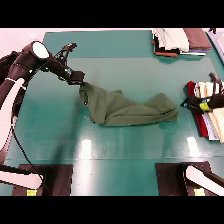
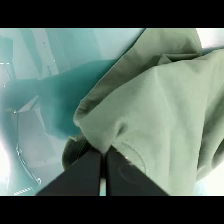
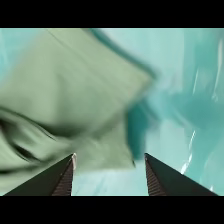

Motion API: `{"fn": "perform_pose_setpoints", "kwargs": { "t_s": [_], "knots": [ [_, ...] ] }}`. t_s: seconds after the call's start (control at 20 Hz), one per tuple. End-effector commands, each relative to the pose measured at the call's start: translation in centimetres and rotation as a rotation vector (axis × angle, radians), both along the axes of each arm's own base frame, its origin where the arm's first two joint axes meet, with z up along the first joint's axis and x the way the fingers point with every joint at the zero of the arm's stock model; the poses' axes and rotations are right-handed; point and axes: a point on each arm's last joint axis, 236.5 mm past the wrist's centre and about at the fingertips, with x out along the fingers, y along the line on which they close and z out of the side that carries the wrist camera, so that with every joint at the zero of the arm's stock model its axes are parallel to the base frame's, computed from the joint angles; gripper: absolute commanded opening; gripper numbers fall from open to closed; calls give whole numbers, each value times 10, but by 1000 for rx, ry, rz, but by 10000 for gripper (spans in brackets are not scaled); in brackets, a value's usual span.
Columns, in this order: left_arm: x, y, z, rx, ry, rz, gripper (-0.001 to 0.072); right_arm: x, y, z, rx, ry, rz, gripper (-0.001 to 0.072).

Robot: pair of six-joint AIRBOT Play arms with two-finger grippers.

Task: Fold the shirts.

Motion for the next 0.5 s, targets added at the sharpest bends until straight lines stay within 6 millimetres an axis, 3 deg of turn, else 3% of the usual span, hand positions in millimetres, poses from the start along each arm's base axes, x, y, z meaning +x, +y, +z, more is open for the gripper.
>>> {"fn": "perform_pose_setpoints", "kwargs": {
  "t_s": [0.0, 0.2, 0.4, 0.45],
  "knots": [
    [1, 0, 1, 0, -6, -1, 29, -30, 10, -37, 123, 101, -43, 513],
    [1, 0, 1, 0, -6, 0, 29, -14, 30, -55, 159, 91, -27, 502],
    [1, 0, 2, 0, -9, 0, 28, 1, 43, -55, 113, 34, 29, 55],
    [1, 0, 6, -1, -19, 1, 28, 5, 44, -47, 94, -2, 46, 19]
  ]
}}
